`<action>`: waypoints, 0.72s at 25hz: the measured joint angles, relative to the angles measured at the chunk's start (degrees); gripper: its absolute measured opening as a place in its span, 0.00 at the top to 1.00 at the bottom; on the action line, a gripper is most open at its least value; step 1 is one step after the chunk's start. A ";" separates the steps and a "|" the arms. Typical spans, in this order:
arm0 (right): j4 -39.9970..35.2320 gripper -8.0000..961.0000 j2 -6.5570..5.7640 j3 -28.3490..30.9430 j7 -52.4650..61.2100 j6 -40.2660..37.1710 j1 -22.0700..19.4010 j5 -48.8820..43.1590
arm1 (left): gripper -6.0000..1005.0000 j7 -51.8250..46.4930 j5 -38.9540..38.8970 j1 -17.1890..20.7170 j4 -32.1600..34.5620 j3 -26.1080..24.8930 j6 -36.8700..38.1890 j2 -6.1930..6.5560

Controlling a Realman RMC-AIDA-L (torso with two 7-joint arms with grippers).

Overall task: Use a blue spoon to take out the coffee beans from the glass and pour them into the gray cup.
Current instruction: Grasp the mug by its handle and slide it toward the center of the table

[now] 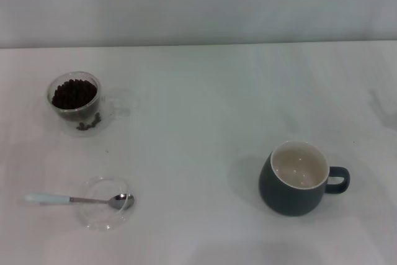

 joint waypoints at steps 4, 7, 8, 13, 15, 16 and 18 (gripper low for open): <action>0.13 0.11 -0.06 0.50 -0.38 0.90 -0.02 0.00 | 0.12 -0.02 0.01 -0.35 -1.03 0.05 -0.27 -0.01; 0.13 0.11 -0.12 0.63 -0.45 1.14 -0.04 0.01 | 0.12 -0.03 0.01 -0.41 -1.42 0.00 -0.30 -0.08; 0.13 0.11 -0.12 0.68 -0.45 1.23 -0.04 0.01 | 0.12 -0.05 0.01 -0.42 -1.49 -0.01 -0.30 -0.10; 0.56 0.11 -0.13 0.76 -0.96 2.83 0.39 0.00 | 0.12 -0.11 0.01 -0.48 -1.87 -0.01 -0.78 -0.08; 0.51 0.11 -0.16 0.77 -0.97 2.80 0.31 0.00 | 0.12 -0.11 0.01 -0.30 -1.91 0.01 -0.95 -0.11; 0.40 0.11 -0.16 0.78 -0.93 2.67 0.18 0.00 | 0.12 -0.12 0.01 -0.20 -1.93 0.02 -0.95 -0.12; 0.18 0.11 -0.15 0.78 -0.82 2.36 0.02 0.00 | 0.12 -0.12 0.01 -0.06 -1.95 0.03 -0.97 -0.08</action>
